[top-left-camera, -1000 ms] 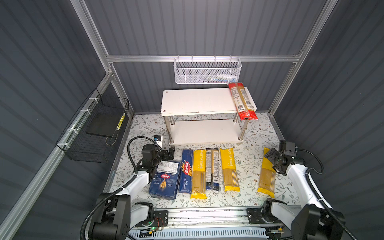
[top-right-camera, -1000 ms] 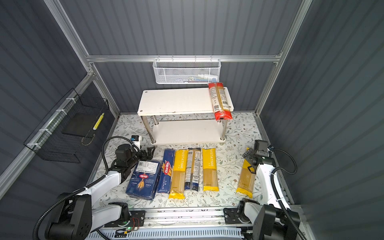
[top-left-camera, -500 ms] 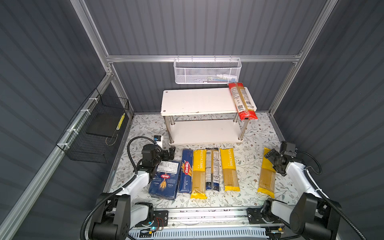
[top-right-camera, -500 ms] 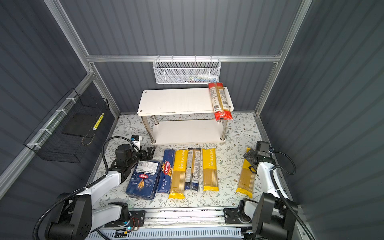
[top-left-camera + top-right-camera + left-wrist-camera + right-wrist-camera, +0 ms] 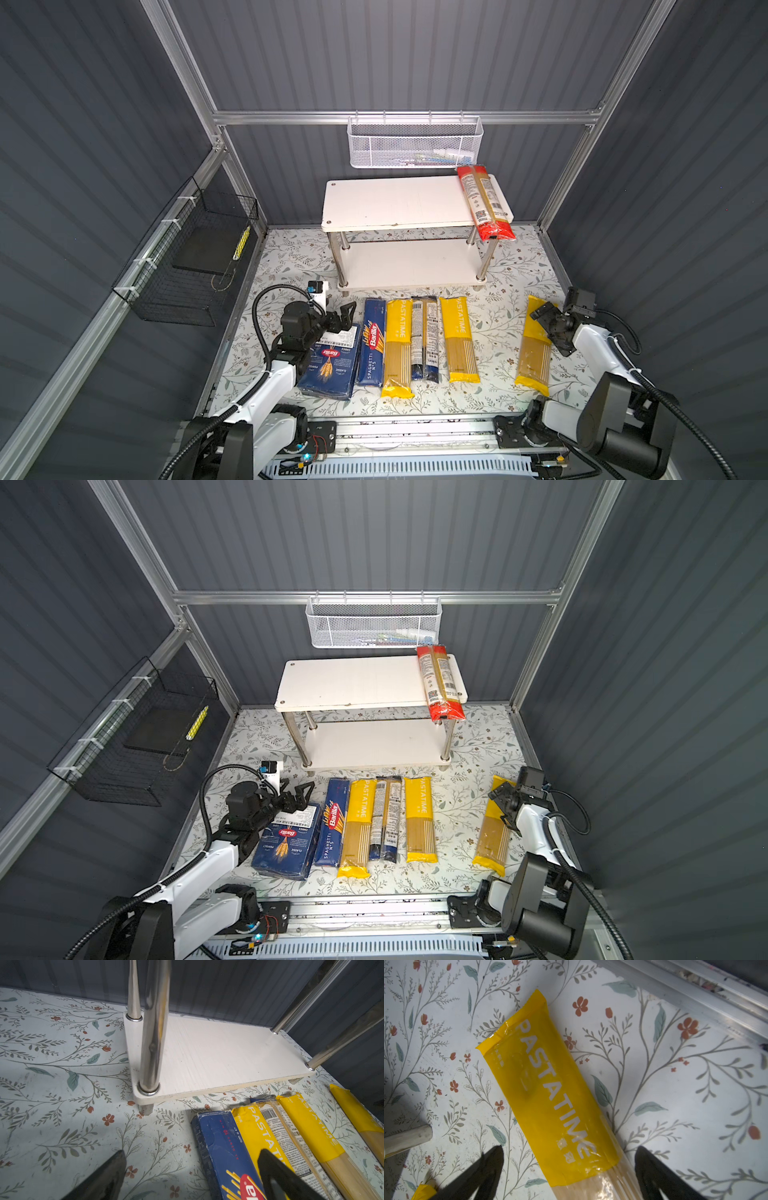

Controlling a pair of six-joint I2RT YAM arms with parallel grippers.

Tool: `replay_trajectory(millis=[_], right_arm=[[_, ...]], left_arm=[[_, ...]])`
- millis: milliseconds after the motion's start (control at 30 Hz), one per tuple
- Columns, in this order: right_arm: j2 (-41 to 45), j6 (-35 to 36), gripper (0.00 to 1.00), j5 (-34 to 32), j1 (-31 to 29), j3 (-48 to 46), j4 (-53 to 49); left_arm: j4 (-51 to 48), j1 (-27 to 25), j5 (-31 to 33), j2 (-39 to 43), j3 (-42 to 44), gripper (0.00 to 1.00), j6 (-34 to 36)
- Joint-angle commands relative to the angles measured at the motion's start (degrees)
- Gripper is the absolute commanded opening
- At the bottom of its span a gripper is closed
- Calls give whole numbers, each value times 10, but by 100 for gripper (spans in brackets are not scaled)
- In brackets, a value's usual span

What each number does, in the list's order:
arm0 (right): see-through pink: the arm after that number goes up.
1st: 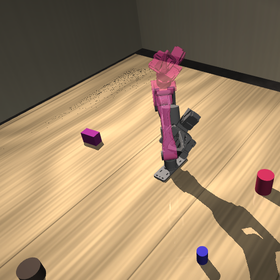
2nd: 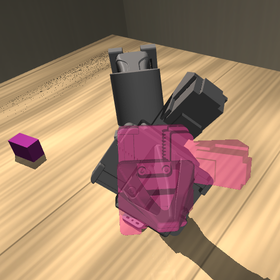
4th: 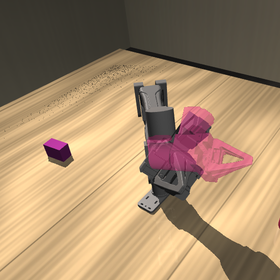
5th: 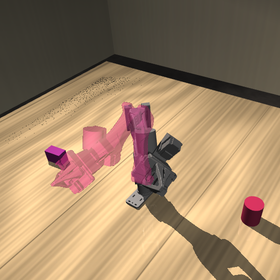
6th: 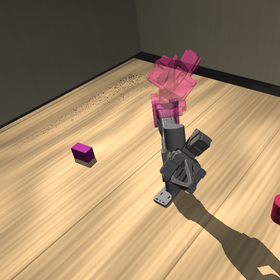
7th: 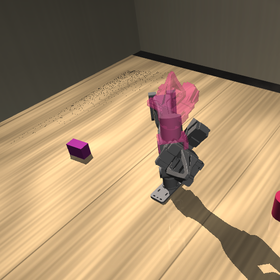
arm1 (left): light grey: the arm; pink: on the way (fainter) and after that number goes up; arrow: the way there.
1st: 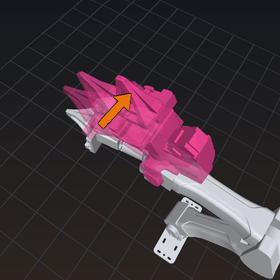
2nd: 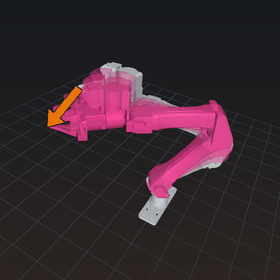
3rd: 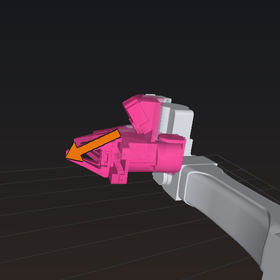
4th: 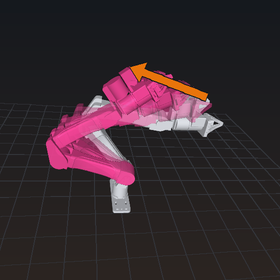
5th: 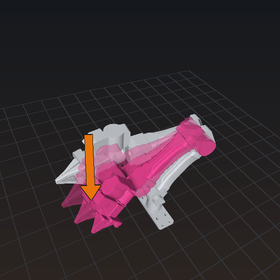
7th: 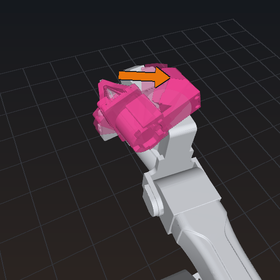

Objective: Place and organize the pasta boxes and bags onto the shelf
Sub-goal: 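Lower the right gripper onto the yellow bag's lower end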

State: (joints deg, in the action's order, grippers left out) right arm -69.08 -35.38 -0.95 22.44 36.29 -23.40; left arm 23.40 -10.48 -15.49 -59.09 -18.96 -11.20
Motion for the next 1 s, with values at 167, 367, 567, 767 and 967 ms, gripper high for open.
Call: replay_trajectory(millis=[167,367,567,767,967], right_arm=[[-5,-3,99,20,17,-20,8],[-14,11,99,28,21,-22,26],[-35,19,99,43,21,-15,33],[-53,25,99,78,21,-10,34],[-62,29,99,135,12,-14,33]], left_arm=[[13,-2,-5,-7,0,100,-1],[14,-3,-4,-8,1,100,-1],[12,-2,-4,-12,-2,99,-2],[13,-2,-4,-10,-1,100,-2],[13,-2,-1,-12,-1,100,-5]])
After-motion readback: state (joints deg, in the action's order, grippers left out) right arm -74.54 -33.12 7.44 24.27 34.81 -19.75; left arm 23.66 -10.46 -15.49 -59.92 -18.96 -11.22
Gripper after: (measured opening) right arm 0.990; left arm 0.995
